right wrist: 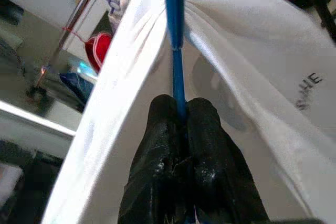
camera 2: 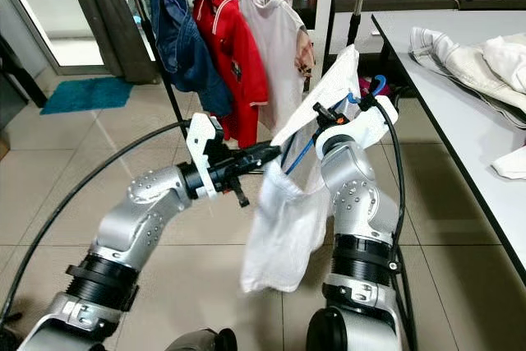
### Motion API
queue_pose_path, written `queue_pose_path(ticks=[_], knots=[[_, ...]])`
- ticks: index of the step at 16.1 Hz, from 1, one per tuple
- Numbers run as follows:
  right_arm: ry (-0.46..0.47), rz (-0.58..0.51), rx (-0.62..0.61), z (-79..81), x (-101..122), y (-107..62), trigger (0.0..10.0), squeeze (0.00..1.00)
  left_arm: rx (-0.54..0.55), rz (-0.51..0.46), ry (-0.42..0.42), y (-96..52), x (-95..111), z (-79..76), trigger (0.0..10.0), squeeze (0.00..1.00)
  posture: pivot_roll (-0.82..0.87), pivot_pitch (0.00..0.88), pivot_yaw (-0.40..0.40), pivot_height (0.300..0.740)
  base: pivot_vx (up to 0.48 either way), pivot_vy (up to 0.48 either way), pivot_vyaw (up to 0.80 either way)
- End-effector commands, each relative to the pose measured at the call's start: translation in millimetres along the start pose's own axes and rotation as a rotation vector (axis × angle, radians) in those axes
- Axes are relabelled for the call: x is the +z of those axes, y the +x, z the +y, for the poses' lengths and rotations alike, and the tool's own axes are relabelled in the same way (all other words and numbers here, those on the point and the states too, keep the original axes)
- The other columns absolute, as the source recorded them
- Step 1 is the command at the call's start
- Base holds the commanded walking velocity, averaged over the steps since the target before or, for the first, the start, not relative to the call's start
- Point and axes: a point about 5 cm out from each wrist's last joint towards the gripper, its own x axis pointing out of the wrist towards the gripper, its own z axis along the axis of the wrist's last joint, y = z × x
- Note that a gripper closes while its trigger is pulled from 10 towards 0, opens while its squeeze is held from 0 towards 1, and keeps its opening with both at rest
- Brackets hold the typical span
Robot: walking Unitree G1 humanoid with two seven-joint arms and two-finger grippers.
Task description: Hang hanger
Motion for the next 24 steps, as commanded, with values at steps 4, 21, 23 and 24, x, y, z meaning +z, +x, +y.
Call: queue_pose_path(ticks=[4,21,23,24], knots=[[-0.228,0.096,0.093,0.6,-8.5,-13.7,10.0,0.0,0.309,0.087,0.144,-13.4,3.9,40.0,0.0,0.0,0.01,0.0,0.1,0.74,0.0,0.0,0.0],[-0.435,0.196,0.13,-4.6,-20.4,-29.6,10.0,0.0,0.31,0.054,-0.01,15.7,-6.9,21.3,0.0,0.0,0.0,0.0,0.098,0.74,0.0,0.0,0.0],[-0.423,0.211,0.133,-4.0,-23.5,-29.4,10.0,0.0,0.267,0.018,-0.058,21.1,-3.5,14.2,0.0,0.0,0.0,0.0,0.096,0.74,0.0,0.0,0.0],[-0.414,0.22,0.131,-3.8,-25.1,-29.2,10.0,0.0,0.255,0.006,-0.069,22.9,-1.8,11.8,0.0,0.0,0.0,0.0,0.096,0.74,0.0,0.0,0.0]])
